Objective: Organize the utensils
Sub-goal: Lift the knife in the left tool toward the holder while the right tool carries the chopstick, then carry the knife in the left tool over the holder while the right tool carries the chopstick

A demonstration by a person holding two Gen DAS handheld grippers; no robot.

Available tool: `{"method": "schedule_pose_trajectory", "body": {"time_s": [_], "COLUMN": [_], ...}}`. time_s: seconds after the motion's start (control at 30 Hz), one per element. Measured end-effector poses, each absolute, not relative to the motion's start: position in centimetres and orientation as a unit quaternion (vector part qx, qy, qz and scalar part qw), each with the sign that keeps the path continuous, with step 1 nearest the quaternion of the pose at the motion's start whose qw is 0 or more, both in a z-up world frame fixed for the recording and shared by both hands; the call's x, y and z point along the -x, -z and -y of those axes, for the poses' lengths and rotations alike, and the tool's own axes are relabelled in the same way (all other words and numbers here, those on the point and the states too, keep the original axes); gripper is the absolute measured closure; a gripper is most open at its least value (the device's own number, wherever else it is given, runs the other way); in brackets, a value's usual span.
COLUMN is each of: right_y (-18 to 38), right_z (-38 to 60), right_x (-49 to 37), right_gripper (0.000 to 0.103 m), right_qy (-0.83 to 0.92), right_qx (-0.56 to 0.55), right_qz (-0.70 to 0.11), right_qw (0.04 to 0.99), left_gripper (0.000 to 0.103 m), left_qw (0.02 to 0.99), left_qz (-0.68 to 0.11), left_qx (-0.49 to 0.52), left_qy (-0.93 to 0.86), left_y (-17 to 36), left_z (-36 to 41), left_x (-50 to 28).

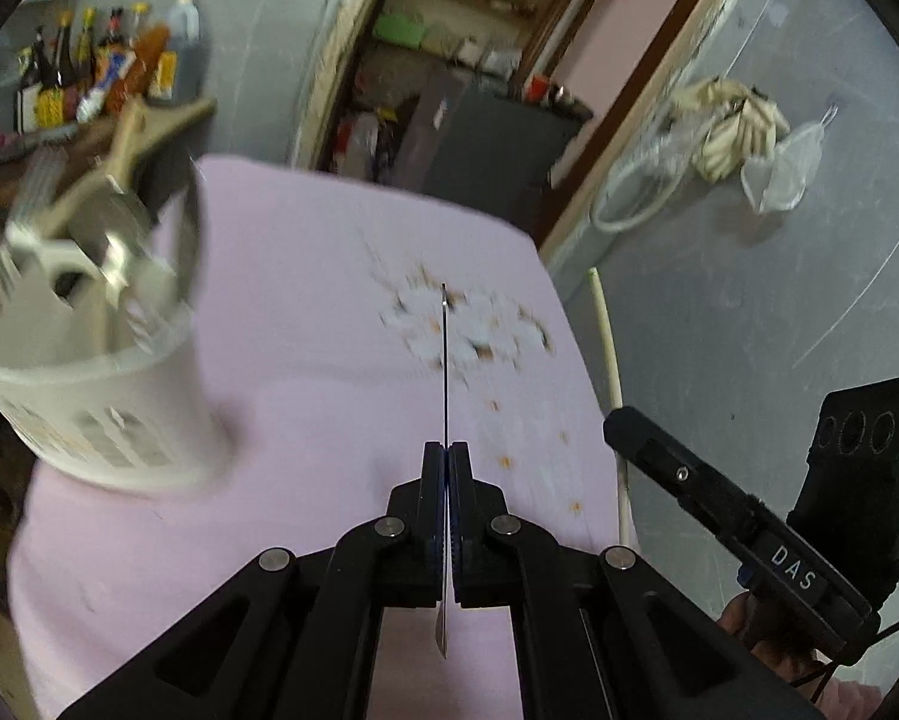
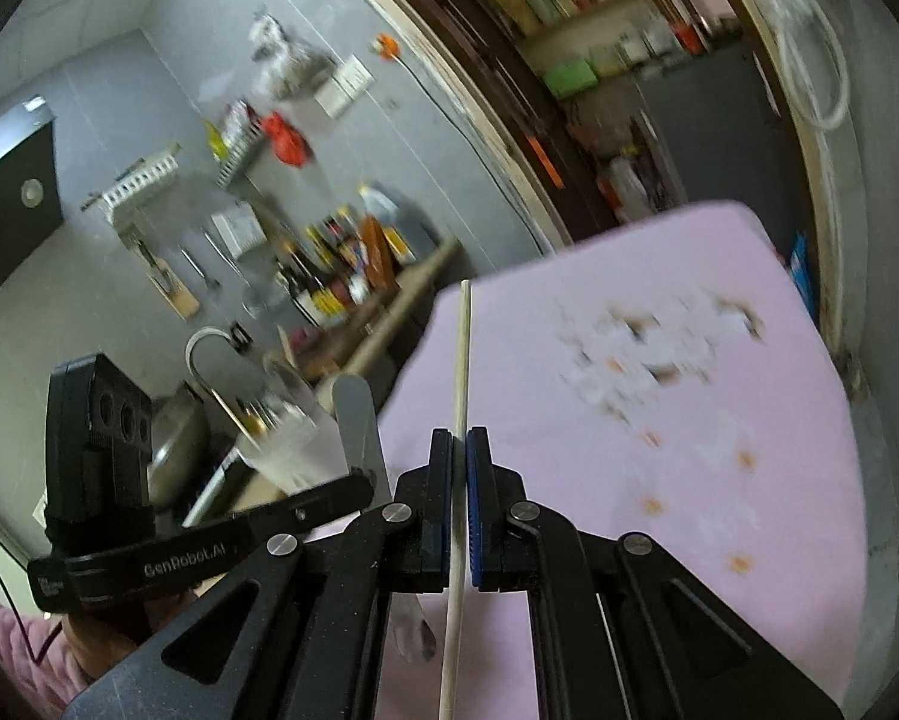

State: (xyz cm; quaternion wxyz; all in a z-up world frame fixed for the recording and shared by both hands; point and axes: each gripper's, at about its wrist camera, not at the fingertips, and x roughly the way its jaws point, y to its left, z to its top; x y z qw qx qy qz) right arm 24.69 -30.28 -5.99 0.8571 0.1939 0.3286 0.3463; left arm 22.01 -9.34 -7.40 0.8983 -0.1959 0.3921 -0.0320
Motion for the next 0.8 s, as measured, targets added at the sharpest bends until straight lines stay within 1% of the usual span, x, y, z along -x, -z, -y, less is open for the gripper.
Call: {"method": "schedule_pose_trajectory", "body": {"time_s": [0.23,0.47,0.67,0.8], "right_y": [0.6,-3.2,-4.6,-3.5], "right_z": [24.9,20.1,16.1,14.1], "right_x": [-24.2,-24.7,-26.1,-27.1], "right_gripper": [0.099,0.099,0.099,0.099], "right_qy": [-0.369,-0.386,-0.4,-0.394], "right_qx": [-0.181,-0.182,-0.212,-0.231], "right_qz": [-0.254,-0.193,-0.141,-0.132], "right_qw": [0.876,0.883,0.88,0.88], "left_gripper": [0.101,0.101,0.101,0.101], "left_qw": [0.923,0.945,0.955,0.952], "left_qz": [-0.339,-0.278,-0.236,-0.227], "left_qx": [0.182,0.171,0.172,0.188], "left_qy": [0.024,0.0,-0.046,-0.079], "left_y": [2.5,-2.2,-3.6,-2.4], "left_z": [4.0,-1.9,-7.8,-11.7], "left_x": [-20.7,-19.2,-18.7,-19.1]}}
